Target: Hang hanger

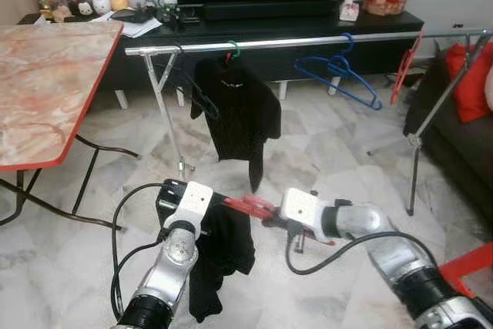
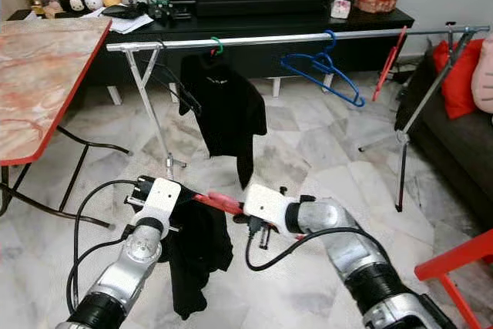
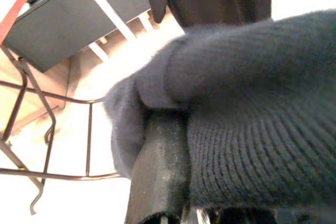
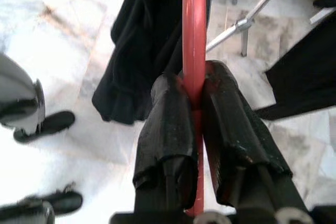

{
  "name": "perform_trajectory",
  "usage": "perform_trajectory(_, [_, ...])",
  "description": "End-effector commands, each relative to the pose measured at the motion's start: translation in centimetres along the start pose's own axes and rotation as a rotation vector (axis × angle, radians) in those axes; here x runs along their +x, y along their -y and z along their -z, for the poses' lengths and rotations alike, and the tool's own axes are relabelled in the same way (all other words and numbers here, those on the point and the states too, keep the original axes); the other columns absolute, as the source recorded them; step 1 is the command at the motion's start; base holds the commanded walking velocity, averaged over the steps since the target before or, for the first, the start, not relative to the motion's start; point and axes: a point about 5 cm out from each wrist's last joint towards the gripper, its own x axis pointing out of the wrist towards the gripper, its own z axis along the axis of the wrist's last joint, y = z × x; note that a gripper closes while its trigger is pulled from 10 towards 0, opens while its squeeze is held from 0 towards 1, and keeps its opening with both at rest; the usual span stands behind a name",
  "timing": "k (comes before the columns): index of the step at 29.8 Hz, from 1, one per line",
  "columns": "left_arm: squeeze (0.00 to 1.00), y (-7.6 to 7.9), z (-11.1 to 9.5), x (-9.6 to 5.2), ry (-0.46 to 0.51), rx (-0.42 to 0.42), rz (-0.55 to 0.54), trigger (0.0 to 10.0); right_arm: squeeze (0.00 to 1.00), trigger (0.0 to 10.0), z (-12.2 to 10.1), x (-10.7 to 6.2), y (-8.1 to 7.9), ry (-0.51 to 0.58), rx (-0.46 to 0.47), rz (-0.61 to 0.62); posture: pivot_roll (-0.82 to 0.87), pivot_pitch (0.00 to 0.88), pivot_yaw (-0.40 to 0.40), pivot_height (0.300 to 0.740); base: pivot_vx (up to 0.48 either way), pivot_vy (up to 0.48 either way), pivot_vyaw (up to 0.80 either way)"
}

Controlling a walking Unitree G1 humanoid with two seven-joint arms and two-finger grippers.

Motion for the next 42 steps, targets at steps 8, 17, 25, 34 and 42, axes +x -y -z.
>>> perform_trajectory(8, [0.0,-2.0,-2.1,0.4,0.069,-0.07,-0.119,0.0,0.0,0.0,4.4,-2.3,-2.0,-0.311,-0.11,-0.255,-0.06,0.0,-0.029,0.74,0.0,0.0,0.0])
perform_trajectory(17, [0.0,-2.1,-2.7,0.3,0.081,-0.108,-0.104,0.0,0.0,0.0,6.1,-3.4,-3.2,-0.433,-0.154,-0.398,-0.06,0.0,-0.026,0.74,0.0,0.0,0.0])
perform_trajectory(25, [0.0,0.1,-4.2,-0.3,0.134,-0.077,0.111,0.0,0.0,0.0,7.2,-2.8,-1.2,-0.543,-0.212,-0.163,-0.05,0.0,-0.024,0.74,0.0,0.0,0.0])
perform_trajectory(34, [0.0,4.9,-4.1,-2.6,0.132,0.009,0.467,0.0,0.0,0.0,5.0,-1.1,0.9,-0.434,-0.124,0.06,-0.05,0.0,-0.024,0.74,0.0,0.0,0.0])
perform_trajectory(42, [0.0,2.4,-3.4,-1.4,0.086,-0.015,0.243,0.0,0.0,0.0,4.5,-1.4,-0.4,-0.34,-0.087,-0.127,-0.05,0.0,-0.022,0.74,0.0,0.0,0.0])
